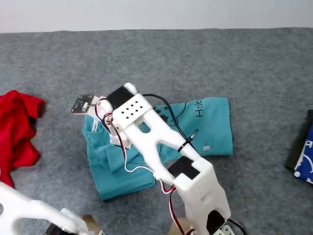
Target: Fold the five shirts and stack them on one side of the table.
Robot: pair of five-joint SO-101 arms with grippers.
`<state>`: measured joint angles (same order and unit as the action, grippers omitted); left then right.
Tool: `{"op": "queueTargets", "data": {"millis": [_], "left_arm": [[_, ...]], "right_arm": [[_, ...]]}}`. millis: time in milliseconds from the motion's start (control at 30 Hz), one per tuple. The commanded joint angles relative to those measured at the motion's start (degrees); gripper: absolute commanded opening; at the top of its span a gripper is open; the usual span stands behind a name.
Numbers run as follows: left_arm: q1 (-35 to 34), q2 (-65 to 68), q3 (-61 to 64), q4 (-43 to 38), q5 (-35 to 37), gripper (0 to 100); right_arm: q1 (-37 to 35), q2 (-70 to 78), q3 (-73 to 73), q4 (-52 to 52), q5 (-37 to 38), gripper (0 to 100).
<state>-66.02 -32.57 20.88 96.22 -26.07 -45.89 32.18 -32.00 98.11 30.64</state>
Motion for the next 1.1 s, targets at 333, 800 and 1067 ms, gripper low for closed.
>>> {"op": "queueTargets", "data": {"millis": [333,800,1067], "left_arm": [[0.0,-1.49,-1.63,0.44,-0.26,0],[-0.26,-1.49,-1.63,0.53,-0.26,0],[-0.18,-1.49,1.27,0.53,-0.26,0]], "right_arm": [[-1.45,5.14,-2.9,-4.09,4.75,17.2],[-1.63,6.73,-2.81,-5.14,5.89,12.4],[-1.98,6.64,-2.81,-2.86,5.89,1.0]]}}
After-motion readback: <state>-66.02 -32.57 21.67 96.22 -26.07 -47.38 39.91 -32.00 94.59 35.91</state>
